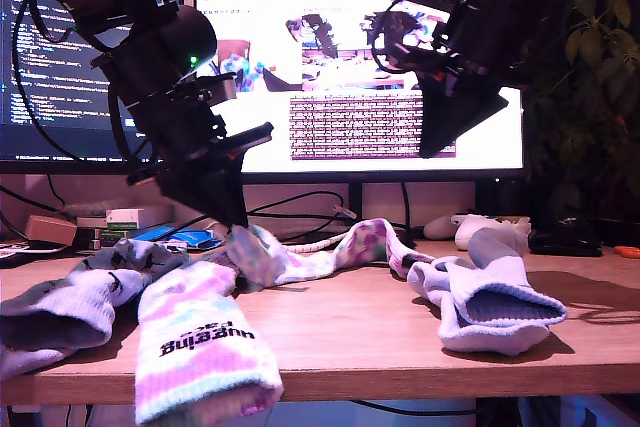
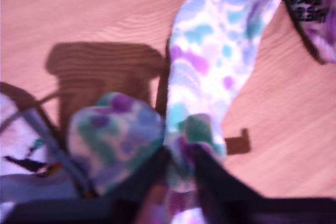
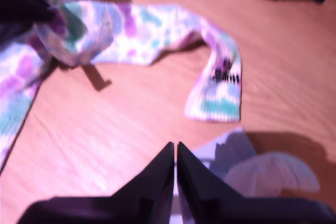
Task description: Pair up the socks based on colour and pattern, by placing them on top of one another
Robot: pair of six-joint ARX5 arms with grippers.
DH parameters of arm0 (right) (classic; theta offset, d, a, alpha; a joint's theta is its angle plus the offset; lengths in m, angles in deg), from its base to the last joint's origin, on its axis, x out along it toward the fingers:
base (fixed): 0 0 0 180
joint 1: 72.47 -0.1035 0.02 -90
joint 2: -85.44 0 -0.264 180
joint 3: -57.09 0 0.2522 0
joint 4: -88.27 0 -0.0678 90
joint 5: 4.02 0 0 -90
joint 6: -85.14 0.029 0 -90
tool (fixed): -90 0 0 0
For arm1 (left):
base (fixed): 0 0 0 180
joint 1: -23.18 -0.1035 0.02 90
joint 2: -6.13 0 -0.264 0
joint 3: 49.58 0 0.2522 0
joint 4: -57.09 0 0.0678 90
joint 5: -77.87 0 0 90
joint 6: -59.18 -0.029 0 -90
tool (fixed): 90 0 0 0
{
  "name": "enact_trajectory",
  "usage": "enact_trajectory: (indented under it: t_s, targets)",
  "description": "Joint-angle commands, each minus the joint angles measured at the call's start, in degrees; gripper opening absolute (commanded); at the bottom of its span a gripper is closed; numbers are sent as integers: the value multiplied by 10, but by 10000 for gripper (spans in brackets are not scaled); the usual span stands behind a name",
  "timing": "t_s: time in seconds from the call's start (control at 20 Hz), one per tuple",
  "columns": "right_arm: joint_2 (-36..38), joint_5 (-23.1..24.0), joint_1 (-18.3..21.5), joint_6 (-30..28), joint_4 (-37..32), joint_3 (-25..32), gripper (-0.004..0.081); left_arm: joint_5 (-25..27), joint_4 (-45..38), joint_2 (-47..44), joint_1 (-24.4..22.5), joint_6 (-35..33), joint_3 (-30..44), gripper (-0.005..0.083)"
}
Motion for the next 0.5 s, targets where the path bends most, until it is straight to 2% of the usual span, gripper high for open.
enact_trajectory:
  t_s: [0.0,0.3,0.45]
  targets:
    - [0,-2,7,-1,5,1,-13,-32,-2,17,3,18,-9,-19]
    - [0,-1,34,-2,7,1,-12,-192,2,17,15,90,-55,-19]
    - [0,0,62,-1,5,1,-12,-239,22,17,50,105,-55,-19]
